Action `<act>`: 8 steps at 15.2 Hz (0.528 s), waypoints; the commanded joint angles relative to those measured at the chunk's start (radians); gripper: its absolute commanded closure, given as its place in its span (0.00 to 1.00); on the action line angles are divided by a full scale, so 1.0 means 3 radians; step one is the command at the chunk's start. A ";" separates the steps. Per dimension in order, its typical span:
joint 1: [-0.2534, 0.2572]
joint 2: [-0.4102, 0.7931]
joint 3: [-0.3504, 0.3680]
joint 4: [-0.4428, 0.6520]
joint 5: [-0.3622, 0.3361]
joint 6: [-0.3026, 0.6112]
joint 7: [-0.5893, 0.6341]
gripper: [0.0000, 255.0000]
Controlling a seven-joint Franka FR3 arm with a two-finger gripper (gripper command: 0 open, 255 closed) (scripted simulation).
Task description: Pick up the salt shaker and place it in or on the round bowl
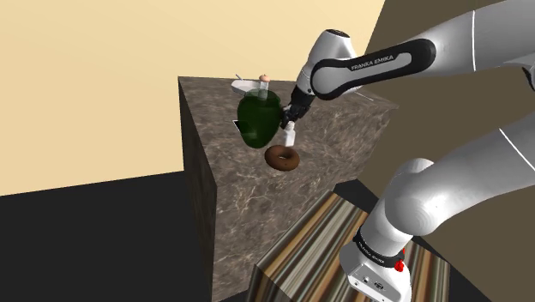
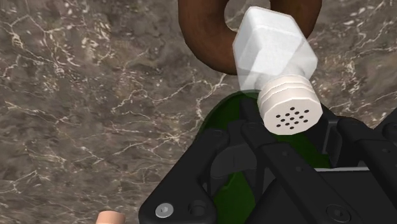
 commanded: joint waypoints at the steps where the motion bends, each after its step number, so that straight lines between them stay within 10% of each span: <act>1: -0.0005 0.0041 -0.0014 -0.0065 -0.0009 0.0109 -0.0002 1.00; 8: -0.0009 0.0180 -0.0041 -0.0212 -0.0025 0.0393 0.0004 1.00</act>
